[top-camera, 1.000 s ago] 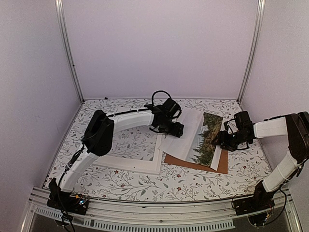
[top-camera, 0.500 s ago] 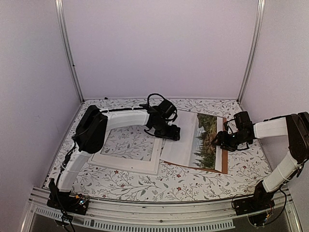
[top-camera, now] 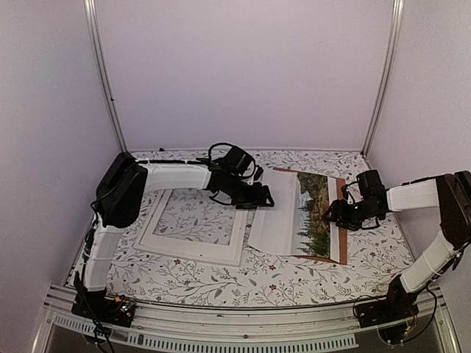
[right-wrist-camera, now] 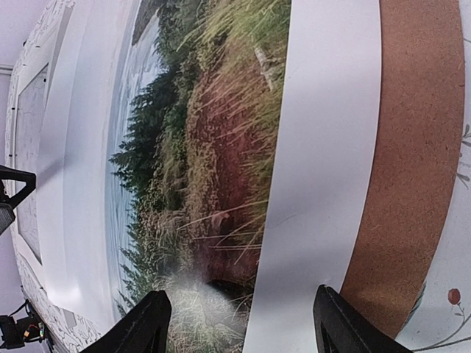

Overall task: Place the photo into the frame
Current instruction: Pick up the photo from the backboard.

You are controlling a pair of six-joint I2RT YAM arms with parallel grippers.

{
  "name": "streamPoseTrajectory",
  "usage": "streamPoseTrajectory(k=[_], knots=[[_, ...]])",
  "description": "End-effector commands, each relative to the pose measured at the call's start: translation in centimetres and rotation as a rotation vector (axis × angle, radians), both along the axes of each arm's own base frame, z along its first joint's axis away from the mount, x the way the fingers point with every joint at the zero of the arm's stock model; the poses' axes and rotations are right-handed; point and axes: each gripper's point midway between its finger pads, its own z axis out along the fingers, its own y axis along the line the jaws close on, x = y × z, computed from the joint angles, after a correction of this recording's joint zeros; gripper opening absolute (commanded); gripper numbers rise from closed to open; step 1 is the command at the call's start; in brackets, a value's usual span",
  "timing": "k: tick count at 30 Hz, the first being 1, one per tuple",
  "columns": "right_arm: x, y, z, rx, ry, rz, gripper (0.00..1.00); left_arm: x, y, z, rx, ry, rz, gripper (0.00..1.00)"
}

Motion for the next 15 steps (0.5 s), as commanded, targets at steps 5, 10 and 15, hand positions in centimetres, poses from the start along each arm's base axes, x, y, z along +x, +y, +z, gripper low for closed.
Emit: streamPoseTrajectory(k=[5,10,15], knots=[[-2.78,0.45,-2.23,0.004,0.108,0.024,0.70,0.53,-1.47,4.46,-0.201,-0.023,-0.029,0.70],[-2.91,0.46,-2.39,0.006,0.113,0.025,0.70,0.81,-1.51,4.74,-0.229,-0.023,-0.030,0.70],[-2.92,0.46,-2.39,0.006,0.111,0.025,0.70,1.17,-1.02,4.23,-0.190,-0.045,-0.013,0.72]])
